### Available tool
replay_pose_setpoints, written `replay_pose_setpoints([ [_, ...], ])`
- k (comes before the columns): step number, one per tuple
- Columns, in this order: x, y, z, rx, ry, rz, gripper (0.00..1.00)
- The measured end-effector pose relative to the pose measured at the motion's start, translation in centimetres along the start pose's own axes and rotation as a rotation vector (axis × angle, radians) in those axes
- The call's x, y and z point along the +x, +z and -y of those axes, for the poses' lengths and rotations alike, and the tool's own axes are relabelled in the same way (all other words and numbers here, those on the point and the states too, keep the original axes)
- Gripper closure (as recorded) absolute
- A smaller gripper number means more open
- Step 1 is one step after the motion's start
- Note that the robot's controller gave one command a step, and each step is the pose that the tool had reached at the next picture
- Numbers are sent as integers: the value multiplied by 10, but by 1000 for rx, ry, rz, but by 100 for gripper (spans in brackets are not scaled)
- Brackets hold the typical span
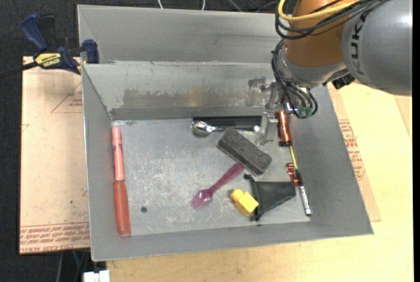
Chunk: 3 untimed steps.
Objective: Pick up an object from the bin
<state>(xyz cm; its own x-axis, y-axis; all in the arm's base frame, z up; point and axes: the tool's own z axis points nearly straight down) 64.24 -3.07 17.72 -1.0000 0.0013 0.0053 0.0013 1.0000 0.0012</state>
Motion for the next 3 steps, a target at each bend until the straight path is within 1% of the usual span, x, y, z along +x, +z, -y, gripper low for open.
replay_pose_setpoints([
  [1, -2, -5, 0, 1, -1, 8, 0],
  [2, -9, 108, -7, -2, 156, 1, 0],
  [3, -13, 45, -2, -3, 349, 25, 0],
])
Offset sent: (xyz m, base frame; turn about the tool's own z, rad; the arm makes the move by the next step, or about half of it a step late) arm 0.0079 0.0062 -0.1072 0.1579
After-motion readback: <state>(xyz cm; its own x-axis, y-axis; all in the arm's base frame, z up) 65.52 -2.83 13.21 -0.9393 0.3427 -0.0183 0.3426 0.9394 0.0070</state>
